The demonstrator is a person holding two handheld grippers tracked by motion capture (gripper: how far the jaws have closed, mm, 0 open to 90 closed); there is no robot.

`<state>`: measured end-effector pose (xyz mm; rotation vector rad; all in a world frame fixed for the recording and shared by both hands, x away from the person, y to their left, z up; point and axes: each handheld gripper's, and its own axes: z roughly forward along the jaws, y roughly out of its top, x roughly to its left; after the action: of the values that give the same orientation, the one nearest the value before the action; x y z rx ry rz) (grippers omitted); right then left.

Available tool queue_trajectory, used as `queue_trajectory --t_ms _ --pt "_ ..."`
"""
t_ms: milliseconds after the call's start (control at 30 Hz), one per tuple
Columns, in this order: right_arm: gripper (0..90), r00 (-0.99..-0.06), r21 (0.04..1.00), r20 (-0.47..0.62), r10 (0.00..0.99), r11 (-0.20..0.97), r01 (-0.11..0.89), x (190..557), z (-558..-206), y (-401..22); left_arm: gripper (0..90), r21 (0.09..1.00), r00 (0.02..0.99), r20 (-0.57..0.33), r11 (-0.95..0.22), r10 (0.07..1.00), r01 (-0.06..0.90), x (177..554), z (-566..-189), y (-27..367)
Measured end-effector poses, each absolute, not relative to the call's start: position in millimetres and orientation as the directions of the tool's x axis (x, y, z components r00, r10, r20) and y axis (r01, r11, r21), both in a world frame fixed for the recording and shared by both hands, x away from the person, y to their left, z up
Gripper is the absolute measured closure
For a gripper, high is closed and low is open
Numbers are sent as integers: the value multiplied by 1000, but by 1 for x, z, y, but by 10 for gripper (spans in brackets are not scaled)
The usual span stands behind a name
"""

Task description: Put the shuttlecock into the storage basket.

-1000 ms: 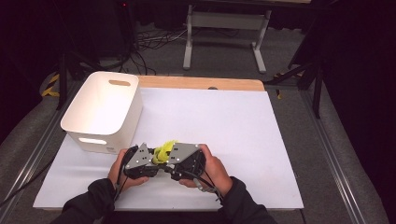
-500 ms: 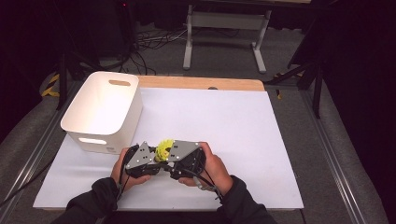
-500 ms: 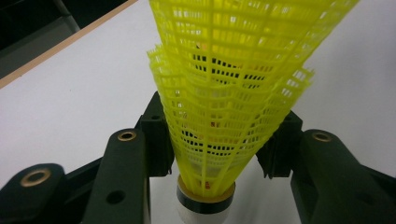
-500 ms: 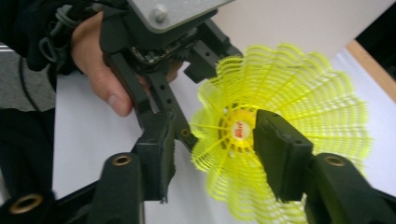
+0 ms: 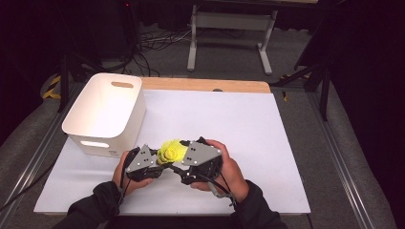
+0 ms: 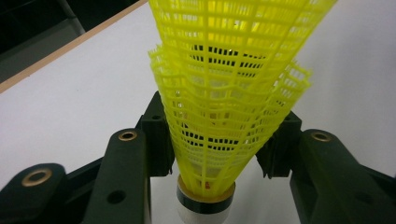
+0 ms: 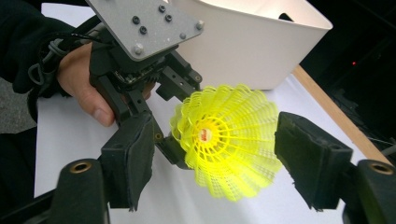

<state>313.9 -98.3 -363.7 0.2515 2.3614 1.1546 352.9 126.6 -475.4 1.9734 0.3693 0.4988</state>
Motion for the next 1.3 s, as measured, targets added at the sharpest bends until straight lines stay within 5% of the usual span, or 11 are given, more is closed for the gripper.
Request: queue_trajectory --t_ms 1300 --pt "155 -745 852 -349 569 523 0 321 -415 -185 558 913 855 198 -407 480 17 347 -468 137"
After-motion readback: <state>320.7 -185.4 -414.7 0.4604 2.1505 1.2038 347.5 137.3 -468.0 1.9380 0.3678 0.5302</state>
